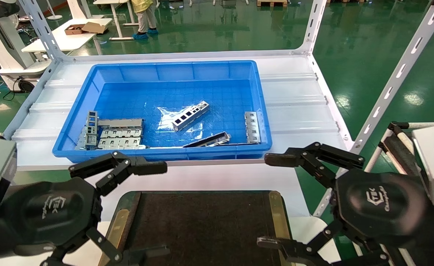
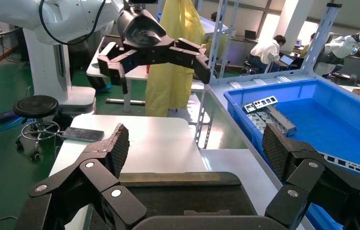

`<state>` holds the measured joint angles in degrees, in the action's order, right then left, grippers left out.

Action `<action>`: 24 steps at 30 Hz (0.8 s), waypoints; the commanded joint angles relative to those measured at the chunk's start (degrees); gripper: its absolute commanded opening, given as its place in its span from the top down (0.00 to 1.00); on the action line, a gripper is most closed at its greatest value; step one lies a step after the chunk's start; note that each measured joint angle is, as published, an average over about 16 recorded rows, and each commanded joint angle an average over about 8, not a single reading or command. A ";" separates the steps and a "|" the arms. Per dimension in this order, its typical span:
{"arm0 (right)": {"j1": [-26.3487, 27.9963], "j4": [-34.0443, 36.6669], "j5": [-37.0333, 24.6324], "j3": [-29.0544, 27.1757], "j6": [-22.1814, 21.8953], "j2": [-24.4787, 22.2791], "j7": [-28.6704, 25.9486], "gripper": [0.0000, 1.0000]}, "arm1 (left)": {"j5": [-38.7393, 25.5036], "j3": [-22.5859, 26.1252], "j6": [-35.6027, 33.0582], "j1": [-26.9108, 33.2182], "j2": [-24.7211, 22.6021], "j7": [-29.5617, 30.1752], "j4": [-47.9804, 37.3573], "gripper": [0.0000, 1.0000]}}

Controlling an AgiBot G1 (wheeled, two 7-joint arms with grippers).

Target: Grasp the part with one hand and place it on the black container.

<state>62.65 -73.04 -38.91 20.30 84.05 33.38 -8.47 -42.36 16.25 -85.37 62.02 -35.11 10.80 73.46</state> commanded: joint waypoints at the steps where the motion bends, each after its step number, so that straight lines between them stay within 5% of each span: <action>1: 0.00 0.01 0.00 0.00 0.00 0.00 0.00 0.00 | -0.08 0.02 0.03 0.06 0.03 0.02 0.02 0.00; 14: 0.01 0.02 0.01 0.02 0.01 0.00 0.01 0.00 | -5.31 1.53 3.92 3.65 -2.07 0.27 -1.48 0.00; 24: 0.02 0.02 0.01 0.03 0.01 0.00 0.02 0.00 | -16.10 5.80 10.02 11.73 -8.97 -0.76 -10.21 0.00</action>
<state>62.67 -73.02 -38.90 20.32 84.06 33.37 -8.45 -58.39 22.09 -75.42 73.93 -44.40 9.70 62.35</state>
